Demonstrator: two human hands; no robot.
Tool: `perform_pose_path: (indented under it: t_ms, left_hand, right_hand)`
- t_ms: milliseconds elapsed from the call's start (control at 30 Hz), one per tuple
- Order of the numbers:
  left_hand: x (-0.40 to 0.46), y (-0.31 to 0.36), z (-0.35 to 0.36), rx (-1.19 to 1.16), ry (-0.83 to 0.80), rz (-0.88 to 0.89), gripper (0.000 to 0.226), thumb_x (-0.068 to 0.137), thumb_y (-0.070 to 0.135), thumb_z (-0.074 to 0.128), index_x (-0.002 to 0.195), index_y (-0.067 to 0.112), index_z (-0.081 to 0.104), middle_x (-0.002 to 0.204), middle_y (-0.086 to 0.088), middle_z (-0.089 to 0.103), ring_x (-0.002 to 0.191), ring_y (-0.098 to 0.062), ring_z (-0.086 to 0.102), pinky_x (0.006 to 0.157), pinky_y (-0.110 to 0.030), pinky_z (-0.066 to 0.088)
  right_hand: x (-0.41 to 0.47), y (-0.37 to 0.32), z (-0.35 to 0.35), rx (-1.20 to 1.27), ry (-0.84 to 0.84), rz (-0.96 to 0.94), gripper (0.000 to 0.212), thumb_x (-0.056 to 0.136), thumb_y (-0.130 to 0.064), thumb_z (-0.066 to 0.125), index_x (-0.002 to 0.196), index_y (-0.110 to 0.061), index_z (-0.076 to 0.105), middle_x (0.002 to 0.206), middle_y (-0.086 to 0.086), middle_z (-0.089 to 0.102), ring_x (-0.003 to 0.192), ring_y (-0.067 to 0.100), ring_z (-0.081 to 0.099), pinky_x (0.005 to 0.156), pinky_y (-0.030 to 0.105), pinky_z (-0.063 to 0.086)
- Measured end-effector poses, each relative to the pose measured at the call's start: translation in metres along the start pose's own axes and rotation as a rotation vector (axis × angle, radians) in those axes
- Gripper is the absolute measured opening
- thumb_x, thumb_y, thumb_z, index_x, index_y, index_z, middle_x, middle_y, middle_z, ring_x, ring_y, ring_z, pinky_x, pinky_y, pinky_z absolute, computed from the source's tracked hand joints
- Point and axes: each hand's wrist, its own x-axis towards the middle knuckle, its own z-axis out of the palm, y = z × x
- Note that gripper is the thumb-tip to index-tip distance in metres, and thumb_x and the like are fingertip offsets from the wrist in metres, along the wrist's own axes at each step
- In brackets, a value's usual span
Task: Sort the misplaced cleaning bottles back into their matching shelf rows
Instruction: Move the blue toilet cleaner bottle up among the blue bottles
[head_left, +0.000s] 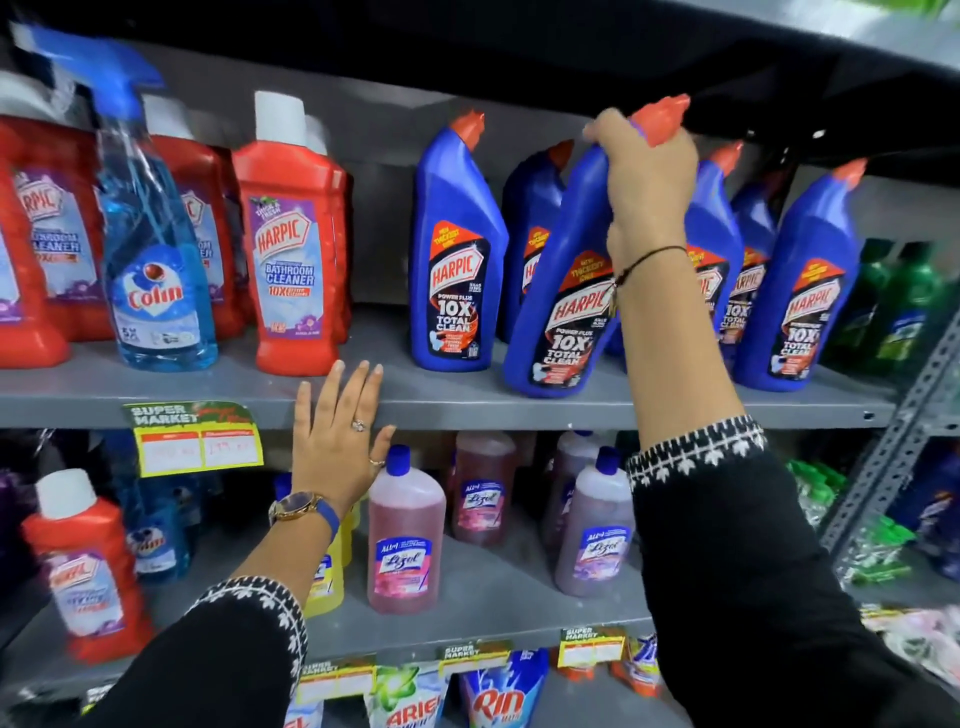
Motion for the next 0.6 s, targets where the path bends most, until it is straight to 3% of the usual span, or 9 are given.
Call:
perform_pose_path:
  t_ms: [100, 167, 267, 433, 600]
  left_hand:
    - [0.0, -0.001, 0.003, 0.007, 0.01, -0.003, 0.055, 0.102, 0.042, 0.019, 0.143, 0.008, 0.035, 0.143, -0.012, 0.044, 0.144, -0.025, 0.015, 0.117, -0.044, 0.002]
    - [-0.001, -0.001, 0.004, 0.015, 0.035, 0.0, 0.054, 0.102, 0.041, 0.021, 0.143, 0.009, 0.035, 0.145, -0.01, 0.039, 0.147, -0.02, 0.006, 0.117, -0.044, 0.002]
    - [-0.002, -0.001, 0.006, 0.024, 0.068, 0.015, 0.054, 0.097, 0.039, 0.031, 0.143, 0.01, 0.034, 0.145, -0.008, 0.035, 0.147, -0.019, 0.004, 0.117, -0.045, 0.002]
    - [-0.001, -0.001, 0.008, 0.023, 0.097, 0.017, 0.052, 0.101, 0.039, 0.023, 0.141, 0.008, 0.039, 0.141, -0.012, 0.046, 0.139, -0.029, 0.023, 0.117, -0.045, 0.004]
    - [-0.002, -0.001, 0.009, 0.018, 0.09, 0.004, 0.053, 0.102, 0.04, 0.02, 0.144, 0.01, 0.033, 0.144, -0.008, 0.038, 0.146, -0.023, 0.012, 0.117, -0.045, 0.004]
  right_hand:
    - [0.013, 0.01, 0.01, -0.174, -0.009, -0.021, 0.033, 0.052, -0.048, 0.066, 0.071, -0.023, 0.058, 0.076, -0.005, 0.065, 0.076, 0.02, 0.061, 0.084, 0.048, 0.052]
    - [0.02, 0.015, 0.015, -0.259, -0.012, -0.038, 0.041, 0.062, -0.049, 0.066, 0.091, -0.02, 0.062, 0.094, -0.002, 0.067, 0.092, 0.022, 0.061, 0.09, 0.047, 0.049]
    - [0.024, 0.023, 0.024, -0.411, -0.036, -0.056, 0.06, 0.077, -0.045, 0.066, 0.121, -0.01, 0.047, 0.12, 0.006, 0.061, 0.112, 0.026, 0.055, 0.098, 0.044, 0.041]
    - [0.01, 0.051, 0.038, -0.619, -0.083, -0.15, 0.07, 0.07, -0.051, 0.071, 0.12, -0.012, 0.043, 0.123, 0.007, 0.057, 0.118, 0.029, 0.05, 0.091, 0.047, 0.037]
    - [-0.025, 0.098, 0.025, -0.631, 0.013, -0.201, 0.106, 0.064, -0.048, 0.078, 0.148, -0.024, 0.018, 0.154, 0.006, 0.027, 0.138, 0.03, 0.028, 0.099, 0.061, 0.038]
